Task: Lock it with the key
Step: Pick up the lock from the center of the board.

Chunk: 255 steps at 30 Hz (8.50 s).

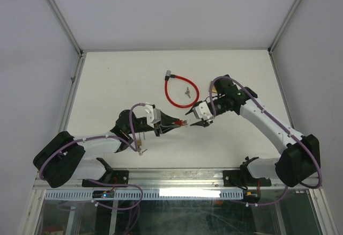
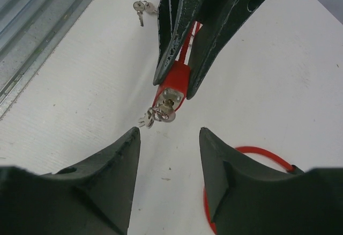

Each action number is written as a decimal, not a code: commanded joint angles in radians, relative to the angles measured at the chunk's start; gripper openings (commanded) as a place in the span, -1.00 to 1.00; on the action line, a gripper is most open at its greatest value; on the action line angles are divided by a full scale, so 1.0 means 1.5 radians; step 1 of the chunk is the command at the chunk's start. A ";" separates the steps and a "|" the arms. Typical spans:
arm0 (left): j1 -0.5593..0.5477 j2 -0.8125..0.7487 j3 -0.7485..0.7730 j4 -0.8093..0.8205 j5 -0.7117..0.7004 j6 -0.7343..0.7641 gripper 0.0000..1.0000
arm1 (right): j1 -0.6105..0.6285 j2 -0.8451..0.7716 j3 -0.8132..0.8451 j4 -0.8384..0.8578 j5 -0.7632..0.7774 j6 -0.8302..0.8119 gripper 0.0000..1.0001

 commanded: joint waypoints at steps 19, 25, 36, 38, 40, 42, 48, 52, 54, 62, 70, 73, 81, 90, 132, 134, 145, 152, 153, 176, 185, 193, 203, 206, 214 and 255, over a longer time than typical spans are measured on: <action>0.010 0.018 0.053 0.013 0.044 -0.008 -1.00 | 0.024 -0.017 0.006 -0.006 -0.028 0.007 -0.54; 0.010 0.016 0.057 0.014 0.049 -0.009 -1.00 | 0.026 -0.014 0.003 -0.001 -0.032 0.018 -0.74; 0.015 -0.008 0.048 0.005 0.034 0.020 -1.00 | 0.024 -0.009 -0.021 0.117 -0.034 0.260 -1.00; 0.017 -0.008 0.047 0.006 0.034 0.020 -1.00 | 0.024 -0.011 -0.023 0.118 -0.033 0.254 -1.00; 0.018 -0.009 0.046 0.004 0.036 0.019 -1.00 | 0.018 -0.019 -0.020 0.119 -0.034 0.256 -0.97; 0.020 -0.009 0.043 0.004 0.038 0.018 -1.00 | 0.000 -0.026 -0.012 0.112 -0.050 0.256 -0.87; 0.026 -0.004 0.042 0.015 0.053 0.001 -1.00 | -0.016 -0.036 -0.005 0.077 -0.079 0.227 -0.51; 0.027 -0.004 0.049 0.017 0.053 -0.009 -1.00 | -0.017 -0.033 -0.003 0.117 -0.112 0.321 0.11; 0.027 -0.006 0.051 0.021 0.052 -0.015 -1.00 | -0.015 -0.030 -0.007 0.180 -0.098 0.435 0.25; 0.027 -0.021 0.054 0.033 0.036 -0.033 -1.00 | -0.009 -0.014 -0.035 0.243 -0.068 0.563 0.30; 0.027 -0.019 0.053 0.050 0.014 -0.051 -1.00 | 0.010 0.000 -0.040 0.254 -0.063 0.578 0.23; 0.027 -0.017 0.055 0.050 0.008 -0.052 -1.00 | 0.016 0.004 -0.041 0.259 -0.052 0.582 0.17; 0.036 -0.020 0.066 0.031 -0.001 -0.095 -1.00 | -0.005 -0.002 0.023 0.184 -0.047 0.549 0.32; 0.174 0.132 0.171 0.153 0.251 -0.526 -1.00 | -0.107 -0.037 0.180 -0.048 -0.029 0.299 0.48; 0.161 0.444 0.414 0.499 0.354 -1.189 -1.00 | -0.021 0.015 0.031 0.302 0.003 0.499 0.48; 0.161 0.443 0.414 0.498 0.355 -1.191 -1.00 | -0.021 0.019 0.030 0.300 0.007 0.497 0.46; 0.158 0.439 0.415 0.499 0.352 -1.193 -1.00 | -0.018 0.033 0.035 0.277 0.009 0.479 0.09; 0.158 0.438 0.413 0.499 0.349 -1.194 -0.89 | -0.018 0.030 0.041 0.263 0.003 0.475 -0.74; 0.158 0.435 0.411 0.498 0.349 -1.191 -0.80 | -0.018 0.029 0.041 0.260 0.003 0.475 -0.85; 0.221 0.094 0.163 0.169 0.173 -0.504 0.33 | -0.092 -0.010 0.030 0.094 -0.080 0.558 -1.00; 0.094 -0.217 0.026 -0.060 -0.154 0.010 0.98 | -0.132 0.071 0.082 0.003 -0.108 0.566 -1.00; 0.028 -0.227 -0.033 -0.001 -0.159 0.103 0.98 | -0.140 0.116 0.105 -0.003 -0.093 0.613 -1.00; -0.130 -0.154 -0.029 -0.031 -0.334 0.270 0.89 | -0.143 0.145 0.112 -0.007 -0.094 0.627 -1.00; -0.135 -0.121 -0.035 0.012 -0.328 0.233 0.88 | -0.144 0.149 0.112 -0.008 -0.098 0.629 -1.00; -0.158 -0.031 -0.030 0.094 -0.330 0.195 0.73 | -0.145 0.160 0.114 -0.015 -0.105 0.626 -1.00; -0.204 0.181 0.131 0.079 -0.437 0.319 -0.16 | -0.148 0.201 0.122 -0.036 -0.120 0.646 -1.00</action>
